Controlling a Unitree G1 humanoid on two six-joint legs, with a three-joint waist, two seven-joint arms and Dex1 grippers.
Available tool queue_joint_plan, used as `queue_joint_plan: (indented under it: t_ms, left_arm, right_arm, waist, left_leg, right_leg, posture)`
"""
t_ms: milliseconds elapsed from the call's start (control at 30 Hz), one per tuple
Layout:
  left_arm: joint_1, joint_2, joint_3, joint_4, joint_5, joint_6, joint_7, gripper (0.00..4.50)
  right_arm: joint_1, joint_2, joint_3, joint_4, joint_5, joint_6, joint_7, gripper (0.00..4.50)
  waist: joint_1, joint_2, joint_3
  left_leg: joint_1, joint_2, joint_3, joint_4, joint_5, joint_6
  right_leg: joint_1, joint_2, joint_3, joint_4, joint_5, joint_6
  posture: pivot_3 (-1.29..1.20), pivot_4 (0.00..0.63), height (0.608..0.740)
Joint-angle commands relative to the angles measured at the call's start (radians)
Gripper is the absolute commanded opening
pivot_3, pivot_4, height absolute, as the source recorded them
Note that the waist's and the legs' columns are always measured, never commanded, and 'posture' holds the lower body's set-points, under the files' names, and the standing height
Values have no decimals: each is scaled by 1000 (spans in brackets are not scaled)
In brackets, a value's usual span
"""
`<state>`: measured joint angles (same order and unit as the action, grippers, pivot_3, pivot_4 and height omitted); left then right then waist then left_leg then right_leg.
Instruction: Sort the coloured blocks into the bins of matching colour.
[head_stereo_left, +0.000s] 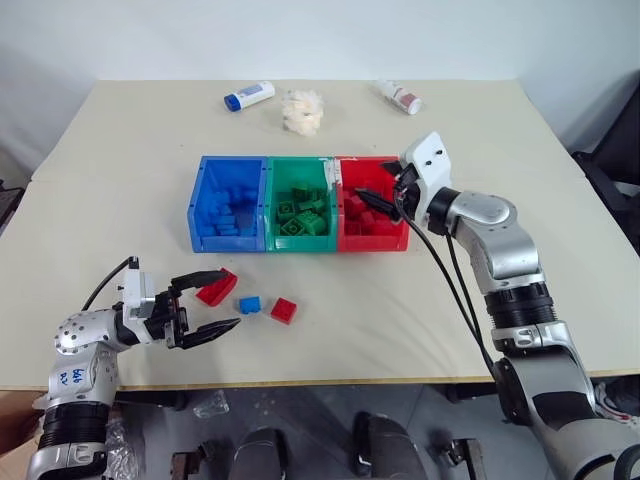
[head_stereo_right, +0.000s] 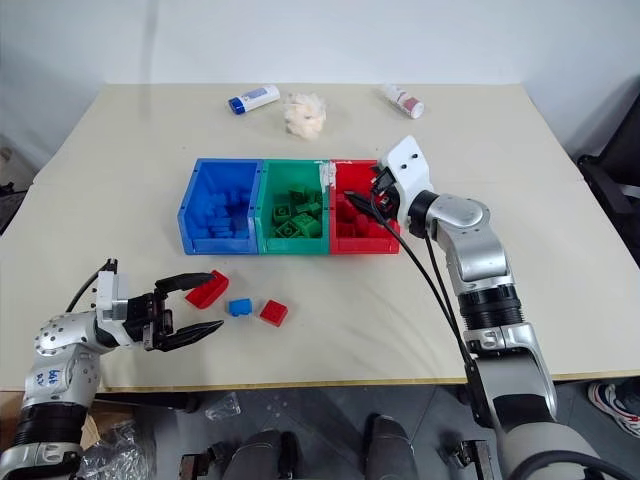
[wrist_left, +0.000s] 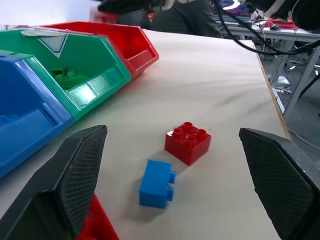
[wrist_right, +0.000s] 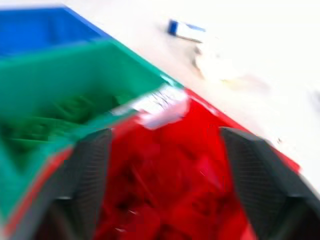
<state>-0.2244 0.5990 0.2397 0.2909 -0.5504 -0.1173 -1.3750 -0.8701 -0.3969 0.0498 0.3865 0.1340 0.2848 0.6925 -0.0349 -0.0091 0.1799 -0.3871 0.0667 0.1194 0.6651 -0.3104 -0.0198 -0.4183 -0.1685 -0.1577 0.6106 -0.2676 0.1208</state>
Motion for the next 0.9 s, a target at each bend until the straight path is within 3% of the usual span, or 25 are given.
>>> queue_joint_plan:
  t_ms: [33,233,333,600,800,900]
  left_arm:
    - [-14,2,3,8,0,-17,-13,4500]
    - [-15,10,7,16,-1,-18,-24,4500]
    - [-9,14,9,20,-2,-17,-29,4500]
    - [7,31,22,30,-6,-18,-45,4500]
    - [5,31,25,30,-5,-20,-43,4500]
    - [16,32,30,18,-7,-20,-41,4500]
  right_arm:
    - [-18,3,-1,8,-4,-57,19,4490]
    - [123,-70,2,-203,72,-15,167,4490]
    - [265,-175,-8,-364,136,14,296,4490]
    - [560,-474,-94,-529,225,55,516,4490]
    - [537,-458,-44,-582,245,102,509,4490]
    - [476,-375,47,-612,225,140,470,4490]
  waist:
    - [-1,0,0]
    - [1,0,0]
    - [12,0,0]
    - [7,0,0]
    - [1,0,0]
    - [5,0,0]
  left_leg:
    - [0,0,0,0,0,0]
    - [0,0,0,1,0,0]
    - [-1,0,-1,1,0,0]
    - [-1,0,0,2,-1,1]
    - [1,1,1,2,0,0]
    - [1,1,1,3,-1,0]
  right_leg:
    - [0,0,0,0,0,0]
    - [-1,0,1,1,0,0]
    - [0,0,0,0,0,0]
    - [0,0,1,0,0,1]
    - [0,0,1,1,1,0]
    - [0,0,1,0,1,0]
  posture:
    - [0,150,740]
    - [0,150,740]
    - [0,150,740]
    - [0,150,740]
    - [0,150,740]
    - [0,150,740]
